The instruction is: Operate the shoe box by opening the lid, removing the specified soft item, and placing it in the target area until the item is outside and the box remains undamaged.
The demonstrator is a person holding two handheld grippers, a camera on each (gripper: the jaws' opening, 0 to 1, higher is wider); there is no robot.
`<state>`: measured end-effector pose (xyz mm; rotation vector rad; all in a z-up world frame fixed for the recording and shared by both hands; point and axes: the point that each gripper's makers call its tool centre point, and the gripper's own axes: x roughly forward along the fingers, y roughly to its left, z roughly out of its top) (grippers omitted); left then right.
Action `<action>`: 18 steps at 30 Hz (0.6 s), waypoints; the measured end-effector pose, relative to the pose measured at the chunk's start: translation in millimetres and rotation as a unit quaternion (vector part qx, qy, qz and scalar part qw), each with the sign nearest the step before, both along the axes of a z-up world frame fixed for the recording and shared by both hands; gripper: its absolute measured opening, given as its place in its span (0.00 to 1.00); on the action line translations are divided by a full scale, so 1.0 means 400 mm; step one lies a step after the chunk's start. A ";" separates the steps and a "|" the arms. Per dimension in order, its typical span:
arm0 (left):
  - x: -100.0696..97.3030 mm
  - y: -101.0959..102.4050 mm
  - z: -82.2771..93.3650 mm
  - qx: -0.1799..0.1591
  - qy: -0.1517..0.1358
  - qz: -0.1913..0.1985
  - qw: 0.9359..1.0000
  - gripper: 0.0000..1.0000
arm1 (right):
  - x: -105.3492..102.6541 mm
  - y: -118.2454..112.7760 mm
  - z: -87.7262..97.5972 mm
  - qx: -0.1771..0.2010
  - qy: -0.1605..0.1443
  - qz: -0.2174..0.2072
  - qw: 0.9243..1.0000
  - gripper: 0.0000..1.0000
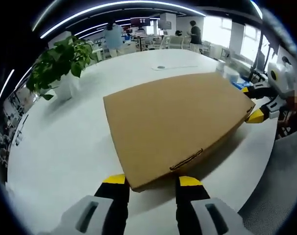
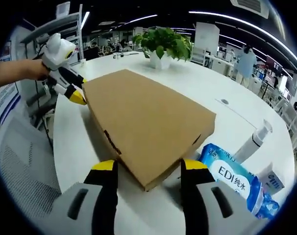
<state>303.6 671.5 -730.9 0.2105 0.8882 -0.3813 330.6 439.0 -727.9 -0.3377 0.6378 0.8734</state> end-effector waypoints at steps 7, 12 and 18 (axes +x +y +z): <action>0.031 0.000 0.000 0.001 0.000 -0.002 1.000 0.37 | 0.034 0.000 0.000 -0.001 0.001 0.000 1.000 0.48; 0.051 0.003 -0.002 0.004 0.001 -0.005 1.000 0.36 | 0.055 0.000 -0.001 -0.003 0.001 0.001 1.000 0.48; 0.072 0.000 -0.001 0.002 0.000 -0.005 1.000 0.35 | 0.074 -0.001 -0.001 -0.007 0.002 0.001 1.000 0.48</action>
